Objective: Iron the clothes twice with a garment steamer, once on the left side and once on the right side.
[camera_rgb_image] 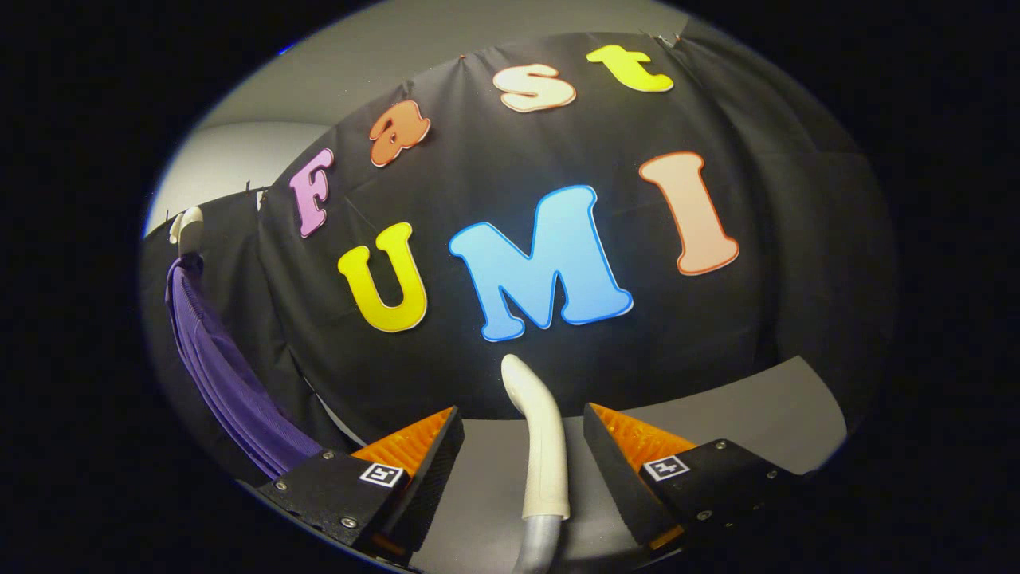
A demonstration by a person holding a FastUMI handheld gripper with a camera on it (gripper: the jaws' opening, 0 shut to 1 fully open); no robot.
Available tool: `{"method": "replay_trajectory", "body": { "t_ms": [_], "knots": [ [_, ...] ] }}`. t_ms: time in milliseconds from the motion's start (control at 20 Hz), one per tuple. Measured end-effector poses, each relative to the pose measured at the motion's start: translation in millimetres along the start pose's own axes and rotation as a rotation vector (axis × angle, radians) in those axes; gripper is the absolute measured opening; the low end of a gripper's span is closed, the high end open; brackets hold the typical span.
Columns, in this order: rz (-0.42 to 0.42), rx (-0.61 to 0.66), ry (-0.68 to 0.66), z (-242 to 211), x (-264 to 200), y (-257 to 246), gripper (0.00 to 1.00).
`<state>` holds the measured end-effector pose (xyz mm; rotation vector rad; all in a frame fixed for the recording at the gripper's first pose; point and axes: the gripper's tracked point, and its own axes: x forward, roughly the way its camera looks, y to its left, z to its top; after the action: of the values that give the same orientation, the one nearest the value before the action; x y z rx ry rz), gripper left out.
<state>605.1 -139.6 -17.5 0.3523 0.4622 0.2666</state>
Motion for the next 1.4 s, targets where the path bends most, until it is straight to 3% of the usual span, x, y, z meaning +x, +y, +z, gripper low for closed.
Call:
{"method": "replay_trajectory", "body": {
  "t_ms": [500,600,700,750,1000,1200,1400],
  "knots": [
    [0.078,0.231,0.277,-60.6,40.3,-21.2,0.83],
    [0.119,0.296,0.307,-65.5,39.6,-20.5,0.76],
    [0.159,0.36,0.331,-69.2,40.4,-18.5,0.63],
    [0.172,0.388,0.334,-69.2,40.1,-17.1,0.51],
    [0.226,0.478,0.349,-69.9,38.8,-13.1,0.4],
    [0.217,0.425,0.233,-43.6,17.1,-2.7,0.33],
    [0.234,0.273,0.133,-32.3,-32.0,23.7,0.32]
  ]
}}
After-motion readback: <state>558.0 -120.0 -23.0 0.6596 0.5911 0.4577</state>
